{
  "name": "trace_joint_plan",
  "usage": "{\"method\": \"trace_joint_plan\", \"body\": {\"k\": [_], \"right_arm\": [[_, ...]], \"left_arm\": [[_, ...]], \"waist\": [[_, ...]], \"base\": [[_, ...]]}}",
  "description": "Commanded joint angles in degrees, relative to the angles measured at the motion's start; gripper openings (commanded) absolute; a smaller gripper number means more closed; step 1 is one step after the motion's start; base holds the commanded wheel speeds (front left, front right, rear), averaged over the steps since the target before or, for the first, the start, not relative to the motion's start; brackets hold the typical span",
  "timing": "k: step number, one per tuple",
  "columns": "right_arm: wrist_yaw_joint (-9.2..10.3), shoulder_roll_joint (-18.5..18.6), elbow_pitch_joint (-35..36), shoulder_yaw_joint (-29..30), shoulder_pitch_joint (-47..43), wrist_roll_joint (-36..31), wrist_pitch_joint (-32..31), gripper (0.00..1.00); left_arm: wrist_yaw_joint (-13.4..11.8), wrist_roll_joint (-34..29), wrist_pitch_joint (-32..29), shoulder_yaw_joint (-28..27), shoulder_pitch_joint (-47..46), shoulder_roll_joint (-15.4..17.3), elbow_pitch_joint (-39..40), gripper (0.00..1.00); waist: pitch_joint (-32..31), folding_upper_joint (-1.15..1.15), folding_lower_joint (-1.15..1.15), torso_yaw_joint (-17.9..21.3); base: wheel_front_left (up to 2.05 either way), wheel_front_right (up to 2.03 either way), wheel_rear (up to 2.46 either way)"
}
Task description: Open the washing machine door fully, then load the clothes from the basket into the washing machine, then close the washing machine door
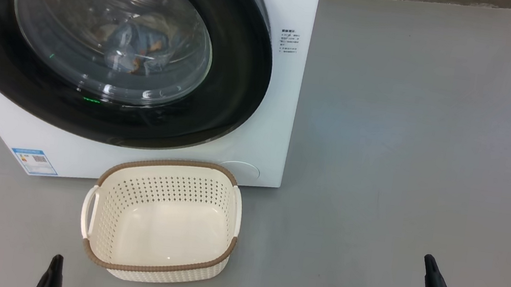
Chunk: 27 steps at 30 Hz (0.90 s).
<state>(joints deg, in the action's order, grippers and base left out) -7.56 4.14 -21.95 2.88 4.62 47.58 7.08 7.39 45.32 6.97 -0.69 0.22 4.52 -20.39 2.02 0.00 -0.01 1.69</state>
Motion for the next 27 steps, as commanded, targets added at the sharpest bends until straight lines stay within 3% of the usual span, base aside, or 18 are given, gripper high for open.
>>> {"method": "trace_joint_plan", "body": {"k": [1, 27], "right_arm": [[0.03, 0.34, 1.75, 0.01, 1.32, 2.26, -0.41, 0.0], [0.04, -0.17, 3.73, 1.19, 1.4, 15.8, -4.64, 0.0]], "left_arm": [[0.04, 1.71, -0.37, -1.27, -2.33, 0.64, 1.76, 0.0], [0.06, 16.15, -4.58, -2.75, -3.63, -0.09, 3.23, 0.0]], "waist": [[-0.04, 0.0, 0.01, -0.04], [-0.62, 0.0, 0.01, -0.57]], "base": [[0.0, 0.0, 0.0], [0.0, 0.0, 0.0]]}}
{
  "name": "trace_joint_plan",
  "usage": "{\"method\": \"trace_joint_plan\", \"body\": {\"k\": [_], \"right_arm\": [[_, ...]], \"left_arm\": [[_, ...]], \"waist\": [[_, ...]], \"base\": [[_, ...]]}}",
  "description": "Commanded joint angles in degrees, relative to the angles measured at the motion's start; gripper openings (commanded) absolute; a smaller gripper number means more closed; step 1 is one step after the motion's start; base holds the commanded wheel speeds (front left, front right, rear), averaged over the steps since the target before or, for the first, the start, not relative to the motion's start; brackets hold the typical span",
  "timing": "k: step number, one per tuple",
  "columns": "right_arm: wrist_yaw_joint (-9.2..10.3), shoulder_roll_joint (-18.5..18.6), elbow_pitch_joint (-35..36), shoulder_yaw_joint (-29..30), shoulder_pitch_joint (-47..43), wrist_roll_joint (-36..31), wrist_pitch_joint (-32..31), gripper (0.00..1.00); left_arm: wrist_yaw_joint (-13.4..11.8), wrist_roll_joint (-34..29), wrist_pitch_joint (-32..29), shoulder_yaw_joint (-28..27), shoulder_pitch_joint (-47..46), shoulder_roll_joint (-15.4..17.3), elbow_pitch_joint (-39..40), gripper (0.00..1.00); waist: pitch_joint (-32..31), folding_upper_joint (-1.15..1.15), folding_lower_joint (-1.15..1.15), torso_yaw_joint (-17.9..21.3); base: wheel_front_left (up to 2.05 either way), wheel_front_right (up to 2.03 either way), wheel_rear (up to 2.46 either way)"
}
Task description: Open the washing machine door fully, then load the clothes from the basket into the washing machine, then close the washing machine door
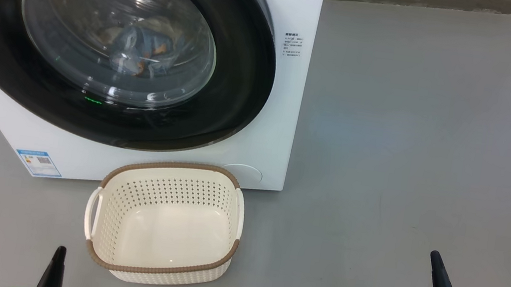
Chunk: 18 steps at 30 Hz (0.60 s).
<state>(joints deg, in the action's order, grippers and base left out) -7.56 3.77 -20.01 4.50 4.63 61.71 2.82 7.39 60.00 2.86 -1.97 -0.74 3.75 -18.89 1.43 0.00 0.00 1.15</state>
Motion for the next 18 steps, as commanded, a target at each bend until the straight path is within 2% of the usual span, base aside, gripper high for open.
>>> {"method": "trace_joint_plan", "body": {"k": [1, 18], "right_arm": [[0.04, 0.17, 1.87, -0.38, 1.39, 2.22, -0.55, 0.0], [0.06, -0.2, 3.29, 0.47, 1.45, 11.95, -3.59, 0.0]], "left_arm": [[0.06, 2.05, -0.64, -1.53, -2.73, 0.65, 1.8, 0.0], [0.07, 12.44, -3.65, -2.58, -3.67, 0.12, 2.85, 0.0]], "waist": [[-0.04, 0.0, 0.0, -0.04], [-0.46, 0.0, 0.0, -0.42]], "base": [[0.0, 0.0, 0.0], [0.0, 0.0, 0.0]]}}
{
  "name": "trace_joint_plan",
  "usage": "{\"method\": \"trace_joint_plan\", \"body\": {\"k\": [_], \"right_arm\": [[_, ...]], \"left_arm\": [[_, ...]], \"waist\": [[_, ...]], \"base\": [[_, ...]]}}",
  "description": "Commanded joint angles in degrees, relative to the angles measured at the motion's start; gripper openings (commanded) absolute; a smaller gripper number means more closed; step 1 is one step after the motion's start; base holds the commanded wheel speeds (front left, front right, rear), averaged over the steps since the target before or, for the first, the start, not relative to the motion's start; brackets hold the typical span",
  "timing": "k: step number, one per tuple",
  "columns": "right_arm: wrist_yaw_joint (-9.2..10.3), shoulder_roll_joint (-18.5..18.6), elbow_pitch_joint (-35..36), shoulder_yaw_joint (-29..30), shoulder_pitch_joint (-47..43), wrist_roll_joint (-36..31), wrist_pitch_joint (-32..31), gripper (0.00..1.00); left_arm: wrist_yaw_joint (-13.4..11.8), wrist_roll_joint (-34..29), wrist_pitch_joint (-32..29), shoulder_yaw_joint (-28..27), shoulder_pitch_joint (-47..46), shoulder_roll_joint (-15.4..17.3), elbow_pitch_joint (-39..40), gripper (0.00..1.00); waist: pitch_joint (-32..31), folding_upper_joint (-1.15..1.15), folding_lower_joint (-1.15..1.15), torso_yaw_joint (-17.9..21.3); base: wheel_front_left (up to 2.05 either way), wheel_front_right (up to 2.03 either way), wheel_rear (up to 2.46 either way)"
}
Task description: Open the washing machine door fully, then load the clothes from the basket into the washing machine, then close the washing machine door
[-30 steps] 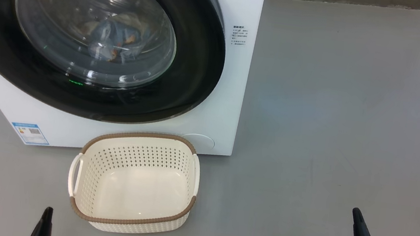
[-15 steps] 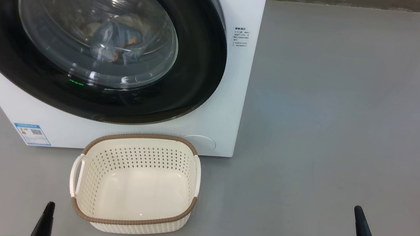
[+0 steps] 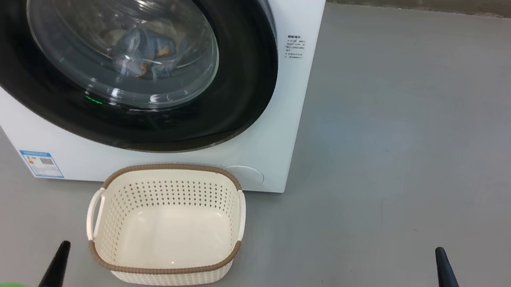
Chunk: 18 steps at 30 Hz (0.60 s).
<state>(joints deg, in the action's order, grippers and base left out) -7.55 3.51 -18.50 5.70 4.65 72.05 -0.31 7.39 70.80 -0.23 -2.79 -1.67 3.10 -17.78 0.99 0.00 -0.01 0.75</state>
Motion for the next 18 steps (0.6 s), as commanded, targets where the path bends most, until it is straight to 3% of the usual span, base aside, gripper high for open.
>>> {"method": "trace_joint_plan", "body": {"k": [1, 18], "right_arm": [[0.04, 0.05, 1.86, -0.68, 1.43, 2.14, -0.63, 0.0], [0.05, -0.28, 3.12, 0.07, 1.48, 10.83, -3.33, 0.0]], "left_arm": [[0.07, 2.21, -0.74, -1.83, -2.79, 0.74, 1.8, 0.0], [0.09, 11.48, -3.42, -2.76, -3.62, 0.27, 2.75, 0.0]], "waist": [[-0.05, 0.0, 0.0, -0.05], [-0.42, 0.0, 0.0, -0.39]], "base": [[0.0, 0.0, 0.0], [0.0, 0.0, 0.0]]}}
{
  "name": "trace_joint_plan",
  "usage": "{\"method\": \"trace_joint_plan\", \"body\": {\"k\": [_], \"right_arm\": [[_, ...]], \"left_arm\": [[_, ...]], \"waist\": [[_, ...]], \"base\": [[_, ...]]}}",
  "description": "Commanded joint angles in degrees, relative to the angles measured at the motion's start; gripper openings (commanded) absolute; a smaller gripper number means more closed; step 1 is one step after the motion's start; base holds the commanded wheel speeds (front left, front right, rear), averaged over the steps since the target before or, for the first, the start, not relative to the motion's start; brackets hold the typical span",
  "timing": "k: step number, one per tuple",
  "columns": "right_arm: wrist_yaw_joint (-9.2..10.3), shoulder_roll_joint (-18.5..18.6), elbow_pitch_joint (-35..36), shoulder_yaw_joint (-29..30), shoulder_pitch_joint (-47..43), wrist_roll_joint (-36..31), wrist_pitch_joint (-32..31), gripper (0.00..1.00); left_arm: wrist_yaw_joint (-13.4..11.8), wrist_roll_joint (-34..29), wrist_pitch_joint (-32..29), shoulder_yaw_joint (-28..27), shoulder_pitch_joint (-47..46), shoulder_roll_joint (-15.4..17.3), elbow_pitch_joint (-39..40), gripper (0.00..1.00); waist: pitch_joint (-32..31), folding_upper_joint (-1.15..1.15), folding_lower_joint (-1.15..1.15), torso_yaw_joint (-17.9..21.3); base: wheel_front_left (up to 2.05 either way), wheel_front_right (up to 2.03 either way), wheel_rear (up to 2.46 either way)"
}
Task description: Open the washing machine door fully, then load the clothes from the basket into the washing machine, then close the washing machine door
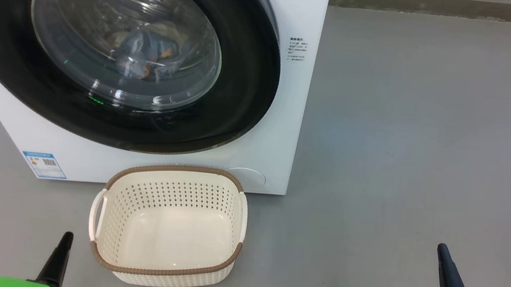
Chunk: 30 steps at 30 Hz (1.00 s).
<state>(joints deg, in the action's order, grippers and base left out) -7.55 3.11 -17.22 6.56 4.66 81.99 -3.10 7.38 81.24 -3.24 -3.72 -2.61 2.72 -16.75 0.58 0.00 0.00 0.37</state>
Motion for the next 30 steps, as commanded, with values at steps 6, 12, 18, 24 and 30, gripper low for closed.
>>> {"method": "trace_joint_plan", "body": {"k": [6, 12, 18, 24, 30], "right_arm": [[0.06, -0.01, 2.32, -0.53, 1.49, 4.14, -1.54, 0.0], [0.06, -0.13, 2.8, -0.25, 1.51, 7.42, -2.56, 0.0], [0.06, -0.24, 3.2, -0.01, 1.52, 10.15, -3.41, 0.0], [0.06, -0.24, 3.2, -0.02, 1.52, 10.16, -3.41, 0.0], [0.06, -0.24, 3.2, -0.02, 1.52, 10.16, -3.4, 0.0]], "left_arm": [[0.1, 4.5, -1.41, -2.18, -3.0, 0.48, 2.06, 0.0], [0.11, 7.99, -2.43, -2.53, -3.31, 0.31, 2.42, 0.0], [0.11, 10.91, -3.27, -2.83, -3.58, 0.16, 2.72, 0.0], [0.11, 10.91, -3.27, -2.82, -3.58, 0.16, 2.72, 0.0], [0.11, 10.91, -3.27, -2.82, -3.58, 0.16, 2.72, 0.0]], "waist": [[-0.15, 0.0, 0.0, -0.13], [-0.29, 0.0, 0.0, -0.26], [-0.4, 0.0, 0.0, -0.37], [-0.4, 0.0, 0.0, -0.37], [-0.4, 0.0, 0.0, -0.37]], "base": [[0.0, 0.0, 0.0], [0.0, 0.0, 0.0], [0.0, 0.0, 0.0], [0.0, 0.0, 0.0], [0.0, 0.0, 0.0]]}}
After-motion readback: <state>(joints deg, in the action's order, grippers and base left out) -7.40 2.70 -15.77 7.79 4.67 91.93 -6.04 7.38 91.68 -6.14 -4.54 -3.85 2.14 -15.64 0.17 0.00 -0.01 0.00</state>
